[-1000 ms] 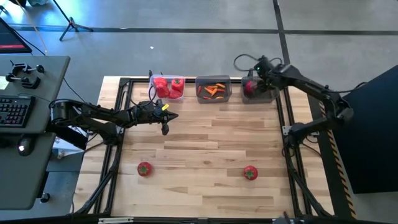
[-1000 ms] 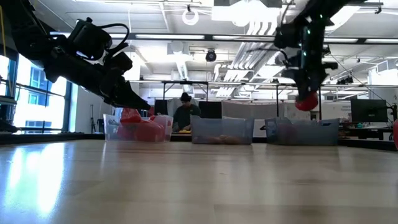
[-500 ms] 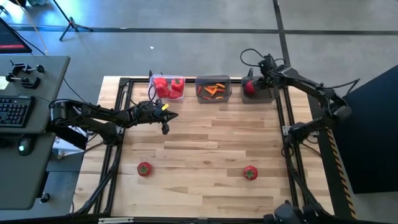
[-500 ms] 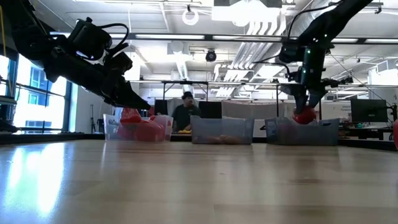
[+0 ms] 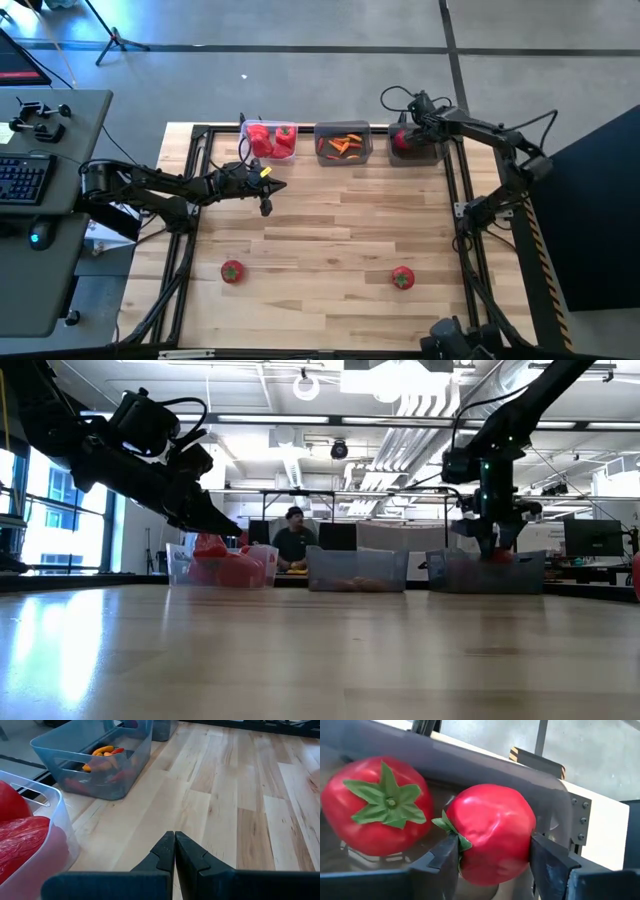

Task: Sort produce into baskets
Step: Put the red tomato into the right black bin

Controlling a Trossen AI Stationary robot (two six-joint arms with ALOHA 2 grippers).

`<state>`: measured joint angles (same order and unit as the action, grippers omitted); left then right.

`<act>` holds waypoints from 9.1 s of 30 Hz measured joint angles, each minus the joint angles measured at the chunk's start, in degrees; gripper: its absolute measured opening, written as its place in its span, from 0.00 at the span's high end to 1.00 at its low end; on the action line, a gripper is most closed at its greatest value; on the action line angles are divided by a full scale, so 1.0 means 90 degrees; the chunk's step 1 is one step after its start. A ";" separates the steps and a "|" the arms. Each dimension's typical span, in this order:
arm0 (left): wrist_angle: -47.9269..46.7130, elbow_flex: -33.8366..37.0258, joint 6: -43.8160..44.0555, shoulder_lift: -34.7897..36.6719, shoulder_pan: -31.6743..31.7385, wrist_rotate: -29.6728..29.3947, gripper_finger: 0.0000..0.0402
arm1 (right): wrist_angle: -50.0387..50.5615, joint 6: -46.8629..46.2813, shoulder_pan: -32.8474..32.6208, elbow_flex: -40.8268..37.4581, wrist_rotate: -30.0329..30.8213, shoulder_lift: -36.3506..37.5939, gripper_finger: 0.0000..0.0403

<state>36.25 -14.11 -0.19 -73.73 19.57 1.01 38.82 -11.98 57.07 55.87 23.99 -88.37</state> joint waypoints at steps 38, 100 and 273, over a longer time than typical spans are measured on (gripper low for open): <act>-0.0051 0.0000 0.0113 0.0000 0.0000 0.0349 0.94 | 0.1472 -0.0862 -0.4001 0.1072 0.0150 0.0858 0.93; -0.0027 0.0000 -0.0505 0.0000 -0.0024 0.0807 0.94 | 0.1946 -0.3349 -1.0322 0.1072 -0.2723 -0.1361 0.19; -0.9870 -0.4243 0.3827 -0.1319 -0.6169 0.0117 0.45 | -0.7193 0.1219 -0.4342 -0.2398 -0.1045 0.0800 1.00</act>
<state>-52.58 -52.29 34.26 -85.60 -35.94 2.07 -25.91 -1.02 18.00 34.28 14.59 -81.17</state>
